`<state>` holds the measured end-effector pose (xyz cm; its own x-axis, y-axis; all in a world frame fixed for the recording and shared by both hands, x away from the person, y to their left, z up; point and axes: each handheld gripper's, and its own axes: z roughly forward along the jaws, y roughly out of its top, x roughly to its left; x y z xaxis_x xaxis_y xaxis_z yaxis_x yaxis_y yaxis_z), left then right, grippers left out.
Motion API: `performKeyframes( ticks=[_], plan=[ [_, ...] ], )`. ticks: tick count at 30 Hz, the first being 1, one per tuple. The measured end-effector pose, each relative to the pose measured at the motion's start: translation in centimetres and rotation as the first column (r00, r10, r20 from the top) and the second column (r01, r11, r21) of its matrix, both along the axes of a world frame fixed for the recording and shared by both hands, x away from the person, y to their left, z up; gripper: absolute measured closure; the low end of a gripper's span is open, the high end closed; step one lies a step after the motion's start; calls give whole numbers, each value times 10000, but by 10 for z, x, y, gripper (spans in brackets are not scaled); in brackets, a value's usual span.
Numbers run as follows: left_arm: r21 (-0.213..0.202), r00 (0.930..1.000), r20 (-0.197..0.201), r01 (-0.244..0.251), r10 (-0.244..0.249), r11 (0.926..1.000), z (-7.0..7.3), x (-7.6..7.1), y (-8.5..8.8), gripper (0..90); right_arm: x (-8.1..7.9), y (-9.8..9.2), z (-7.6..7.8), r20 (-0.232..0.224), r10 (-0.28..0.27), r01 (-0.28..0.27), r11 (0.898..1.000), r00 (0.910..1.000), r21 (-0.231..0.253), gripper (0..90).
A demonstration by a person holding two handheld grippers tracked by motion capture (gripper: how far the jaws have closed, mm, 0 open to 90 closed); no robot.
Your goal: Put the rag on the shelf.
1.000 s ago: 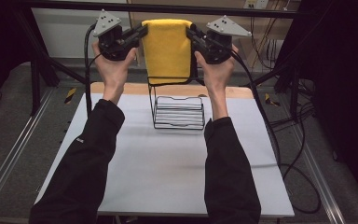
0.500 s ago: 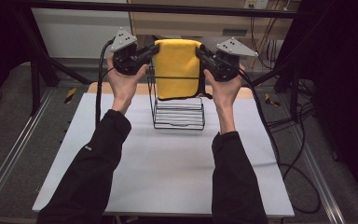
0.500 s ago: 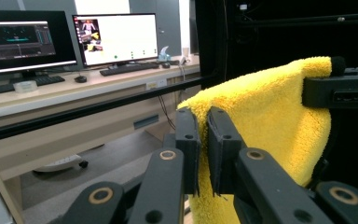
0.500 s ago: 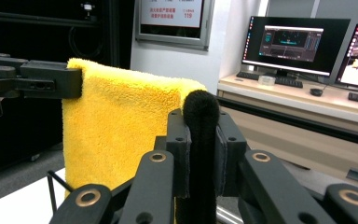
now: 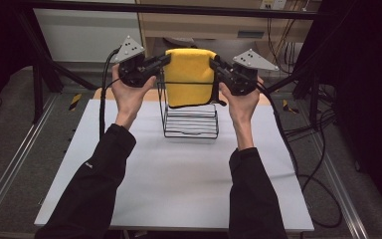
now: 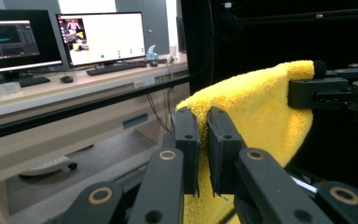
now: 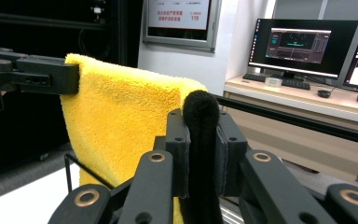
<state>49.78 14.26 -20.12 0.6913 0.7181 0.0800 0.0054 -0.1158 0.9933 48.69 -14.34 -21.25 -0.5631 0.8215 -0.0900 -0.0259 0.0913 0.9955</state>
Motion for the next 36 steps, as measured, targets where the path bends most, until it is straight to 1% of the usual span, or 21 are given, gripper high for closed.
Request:
performKeyframes(
  ticks=[2,5,7,10,11,13,16,20,21,22,23,26,30,31,33,36],
  plan=[
    [30,10000,-48,40,-40,10000,-2,-3,1,835,-3,0,-1,-11,28,-28,10000,10000,-54,789],
    [33,9998,-152,138,-138,9999,-5,-6,3,835,-7,0,-5,-55,126,-126,9999,9999,-9,788],
    [124,9994,-271,200,-196,9997,-7,-9,2,835,-10,0,-7,-156,156,-156,9999,9998,-15,787],
    [262,9991,-303,295,-287,9992,-9,-13,2,834,-14,-2,-12,-229,224,-224,9997,9995,2,786],
    [379,9991,-302,300,-289,9988,-9,-16,1,834,-15,-2,-13,-273,234,-235,9997,9994,-21,786],
    [483,9988,-349,368,-351,9982,-11,-18,2,833,-17,-3,-15,-322,331,-334,9994,9989,-89,785],
    [490,9976,-494,515,-491,9975,-13,-22,3,832,-22,-4,-18,-456,433,-440,9989,9980,-144,783],
    [762,9967,-579,604,-560,9953,-15,-29,3,828,-27,-5,-21,-559,534,-550,9982,9970,-258,782],
    [831,9963,-618,642,-592,9945,-16,-31,3,827,-27,-5,-22,-504,571,-586,9979,9971,-278,782],
    [830,9958,-672,680,-625,9942,-18,-32,3,826,-28,-5,-23,-596,586,-603,9978,9965,-275,781],
    [788,9951,-742,707,-649,9944,-19,-33,4,825,-29,-5,-24,-583,613,-631,9976,9964,-301,780],
    [825,9937,-868,784,-712,9935,-23,-35,4,821,-31,-5,-25,-653,700,-726,9966,9954,-390,776],
    [1149,9913,-1093,862,-737,9896,-30,-36,4,813,-30,-6,-27,-899,842,-899,9940,9924,-622,761],
    [1260,9908,-1151,857,-712,9883,-32,-36,4,812,-30,-6,-28,-1000,855,-928,9931,9913,-715,756],
    [1370,9888,-1322,874,-693,9867,-37,-35,4,811,-30,-5,-31,-1066,847,-948,9911,9907,-936,749],
    [1529,9871,-1471,850,-624,9846,-42,-34,2,812,-30,-5,-33,-1218,931,-1056,9894,9882,-999,737]
  ],
)
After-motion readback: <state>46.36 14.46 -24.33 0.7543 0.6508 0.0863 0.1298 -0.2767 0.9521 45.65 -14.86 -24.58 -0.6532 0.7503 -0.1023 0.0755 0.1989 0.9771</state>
